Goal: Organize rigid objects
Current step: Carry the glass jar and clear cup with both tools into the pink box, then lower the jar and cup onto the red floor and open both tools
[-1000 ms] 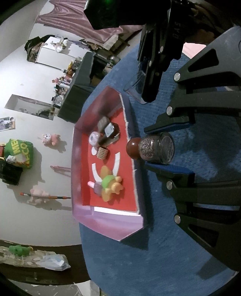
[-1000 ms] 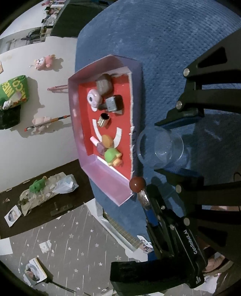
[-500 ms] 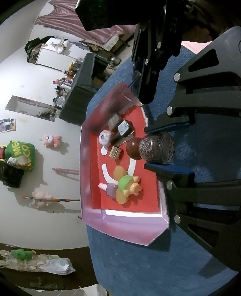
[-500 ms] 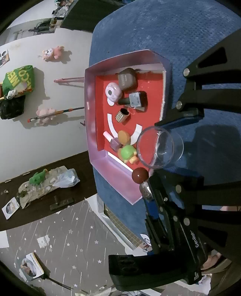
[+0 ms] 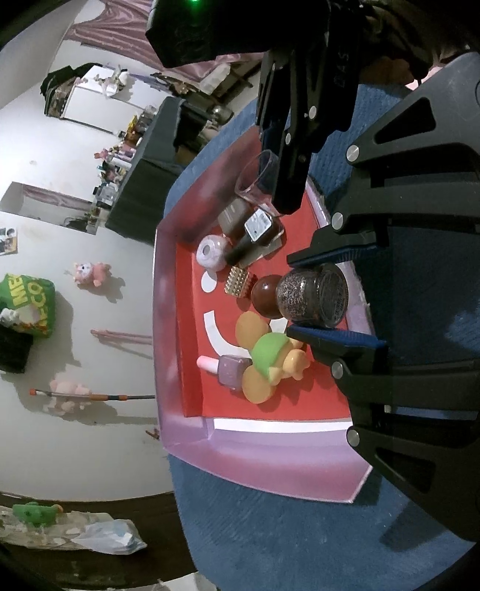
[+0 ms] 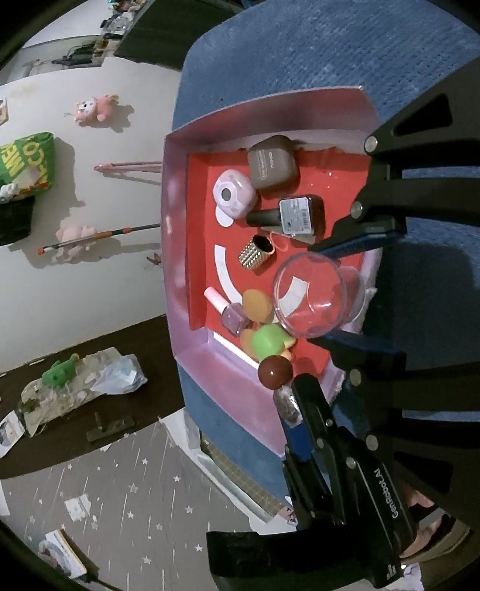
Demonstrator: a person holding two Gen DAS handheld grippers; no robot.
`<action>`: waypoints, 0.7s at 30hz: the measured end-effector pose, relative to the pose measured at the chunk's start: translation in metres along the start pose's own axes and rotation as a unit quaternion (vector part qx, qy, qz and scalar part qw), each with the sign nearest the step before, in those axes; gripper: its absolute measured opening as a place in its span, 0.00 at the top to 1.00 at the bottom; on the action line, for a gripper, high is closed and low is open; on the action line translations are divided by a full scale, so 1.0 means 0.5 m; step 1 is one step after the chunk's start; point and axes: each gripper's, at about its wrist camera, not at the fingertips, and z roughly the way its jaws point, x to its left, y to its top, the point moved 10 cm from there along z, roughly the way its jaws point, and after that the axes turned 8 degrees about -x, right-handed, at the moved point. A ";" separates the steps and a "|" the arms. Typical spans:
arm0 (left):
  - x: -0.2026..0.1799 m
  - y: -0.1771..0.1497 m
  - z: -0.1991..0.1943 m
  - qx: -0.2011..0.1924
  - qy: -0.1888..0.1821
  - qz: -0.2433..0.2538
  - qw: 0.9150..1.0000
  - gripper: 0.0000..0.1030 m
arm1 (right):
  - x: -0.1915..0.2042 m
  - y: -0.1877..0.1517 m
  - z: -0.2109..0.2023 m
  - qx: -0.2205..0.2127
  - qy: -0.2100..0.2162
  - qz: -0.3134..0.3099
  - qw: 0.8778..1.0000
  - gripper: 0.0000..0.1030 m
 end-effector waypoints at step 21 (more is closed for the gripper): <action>0.026 -0.035 0.077 0.051 0.003 -0.011 0.999 0.72 | -0.027 -0.027 0.082 0.052 0.001 0.016 0.999 0.60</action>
